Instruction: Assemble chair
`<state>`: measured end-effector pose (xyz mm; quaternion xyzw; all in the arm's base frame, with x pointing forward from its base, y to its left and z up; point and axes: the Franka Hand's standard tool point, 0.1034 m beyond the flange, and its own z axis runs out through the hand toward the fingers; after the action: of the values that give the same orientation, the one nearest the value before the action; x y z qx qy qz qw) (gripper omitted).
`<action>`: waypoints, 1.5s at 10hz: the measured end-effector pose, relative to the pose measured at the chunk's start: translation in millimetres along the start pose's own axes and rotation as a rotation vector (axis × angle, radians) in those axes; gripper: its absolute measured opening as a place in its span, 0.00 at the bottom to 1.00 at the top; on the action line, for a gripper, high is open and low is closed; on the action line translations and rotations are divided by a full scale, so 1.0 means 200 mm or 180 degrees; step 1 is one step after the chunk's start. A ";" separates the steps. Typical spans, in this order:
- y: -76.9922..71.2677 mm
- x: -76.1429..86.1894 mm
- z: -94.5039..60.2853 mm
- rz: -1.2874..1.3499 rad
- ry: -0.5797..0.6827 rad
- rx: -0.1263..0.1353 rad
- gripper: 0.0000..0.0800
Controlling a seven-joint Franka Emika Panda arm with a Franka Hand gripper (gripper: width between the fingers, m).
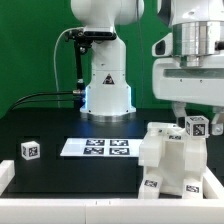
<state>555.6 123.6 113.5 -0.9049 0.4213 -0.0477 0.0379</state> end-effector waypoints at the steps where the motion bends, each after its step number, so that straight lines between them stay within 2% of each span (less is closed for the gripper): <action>1: -0.01 -0.01 0.00 -0.0340 -0.0003 -0.0001 0.80; 3: 0.00 0.00 0.00 -0.0653 -0.0001 -0.0003 0.81; 5: 0.00 0.01 -0.01 -0.1639 0.0029 -0.0023 0.81; 7: 0.00 0.01 0.00 -0.1532 0.0028 -0.0028 0.81; 8: 0.00 0.01 0.00 -0.1534 0.0028 -0.0028 0.66; 9: 0.00 0.01 0.00 -0.1443 0.0027 -0.0028 0.66; 10: 0.00 0.01 0.00 -0.1238 0.0026 -0.0027 0.41; 11: 0.00 0.01 0.00 -0.0933 0.0022 -0.0029 0.33; 13: 0.00 0.00 0.00 -0.0116 0.0016 -0.0040 0.33; 15: 0.01 0.00 0.01 0.1047 -0.0007 -0.0064 0.33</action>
Offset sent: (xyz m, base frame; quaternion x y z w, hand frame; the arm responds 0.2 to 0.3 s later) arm 0.0000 0.0000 0.0000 0.0000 0.0000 -0.1938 0.9810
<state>553.5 122.5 112.2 -0.8241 0.5642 -0.0356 0.0367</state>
